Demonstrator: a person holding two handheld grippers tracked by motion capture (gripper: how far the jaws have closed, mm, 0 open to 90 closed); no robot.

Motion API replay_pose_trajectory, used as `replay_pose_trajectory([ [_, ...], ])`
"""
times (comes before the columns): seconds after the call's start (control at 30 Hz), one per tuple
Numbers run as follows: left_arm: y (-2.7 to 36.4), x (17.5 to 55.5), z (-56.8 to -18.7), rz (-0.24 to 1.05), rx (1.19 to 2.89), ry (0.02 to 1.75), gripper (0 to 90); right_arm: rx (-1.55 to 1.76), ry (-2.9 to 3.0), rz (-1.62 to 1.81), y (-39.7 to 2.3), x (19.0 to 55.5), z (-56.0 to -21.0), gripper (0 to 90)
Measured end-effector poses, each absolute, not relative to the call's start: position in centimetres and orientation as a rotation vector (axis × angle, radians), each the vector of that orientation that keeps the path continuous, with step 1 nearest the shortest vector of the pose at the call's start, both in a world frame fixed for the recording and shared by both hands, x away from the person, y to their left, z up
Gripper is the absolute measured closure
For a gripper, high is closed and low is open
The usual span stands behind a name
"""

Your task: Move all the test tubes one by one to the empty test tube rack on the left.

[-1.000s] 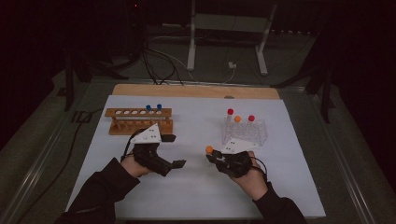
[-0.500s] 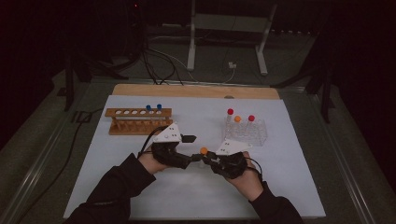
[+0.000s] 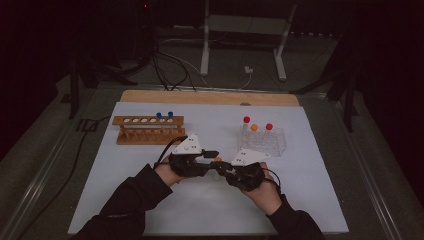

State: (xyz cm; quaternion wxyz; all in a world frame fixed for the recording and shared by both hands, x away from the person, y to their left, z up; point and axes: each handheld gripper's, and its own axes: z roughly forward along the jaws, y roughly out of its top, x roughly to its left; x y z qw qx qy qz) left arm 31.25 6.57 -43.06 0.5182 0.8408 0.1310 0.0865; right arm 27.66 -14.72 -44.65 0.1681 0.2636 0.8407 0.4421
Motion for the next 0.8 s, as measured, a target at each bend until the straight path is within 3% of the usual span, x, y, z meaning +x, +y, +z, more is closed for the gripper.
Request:
replay_pose_trajectory([
  [0.1,6.4,31.3,-43.2,0.204,2.02,0.306,70.3,0.752,2.389,1.256,-14.7,27.7,-44.7,75.4],
  [0.47,6.2,31.2,-42.8,0.235,2.031,0.287,71.9,0.764,2.379,1.287,-15.0,27.7,-44.6,74.2],
  [0.73,7.7,31.5,-42.0,0.267,2.029,0.314,71.9,0.789,2.344,1.354,-15.8,27.5,-44.0,52.4],
  [0.8,8.2,31.5,-41.7,0.279,2.024,0.324,72.0,0.8,2.329,1.366,-16.0,27.5,-43.9,42.6],
])
